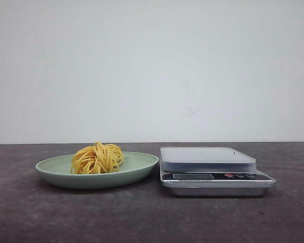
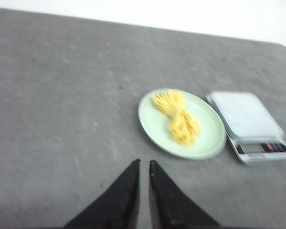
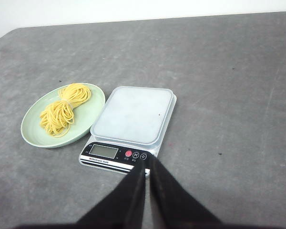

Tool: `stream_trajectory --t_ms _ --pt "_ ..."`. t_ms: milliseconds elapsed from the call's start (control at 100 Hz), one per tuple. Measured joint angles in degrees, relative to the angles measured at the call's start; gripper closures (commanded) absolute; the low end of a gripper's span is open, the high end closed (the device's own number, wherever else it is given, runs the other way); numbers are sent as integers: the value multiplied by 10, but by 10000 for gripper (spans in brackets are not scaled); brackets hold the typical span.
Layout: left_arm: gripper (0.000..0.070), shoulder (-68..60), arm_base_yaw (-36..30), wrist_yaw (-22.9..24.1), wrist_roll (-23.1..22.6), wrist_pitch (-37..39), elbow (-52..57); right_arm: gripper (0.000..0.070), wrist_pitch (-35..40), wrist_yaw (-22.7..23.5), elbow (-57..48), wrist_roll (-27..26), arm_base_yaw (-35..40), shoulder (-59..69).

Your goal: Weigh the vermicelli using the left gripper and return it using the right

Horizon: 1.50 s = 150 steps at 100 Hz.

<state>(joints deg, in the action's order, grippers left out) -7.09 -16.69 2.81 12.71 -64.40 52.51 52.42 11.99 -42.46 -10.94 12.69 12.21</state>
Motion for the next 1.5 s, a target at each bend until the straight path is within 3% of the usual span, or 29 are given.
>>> stream_trajectory --t_ms 320,520,660,860,1500 --pt "700 51 95 -2 -23 294 -180 693 0 0 0 0 0 0" --pt "700 63 103 -2 -48 481 -344 693 0 0 0 0 0 0" --pt "700 63 103 -2 -62 564 -438 693 0 0 0 0 0 0" --pt "700 64 103 0 -72 573 -507 693 0 0 0 0 0 0" --pt "700 68 104 -2 -102 539 -507 693 0 0 0 0 0 0"
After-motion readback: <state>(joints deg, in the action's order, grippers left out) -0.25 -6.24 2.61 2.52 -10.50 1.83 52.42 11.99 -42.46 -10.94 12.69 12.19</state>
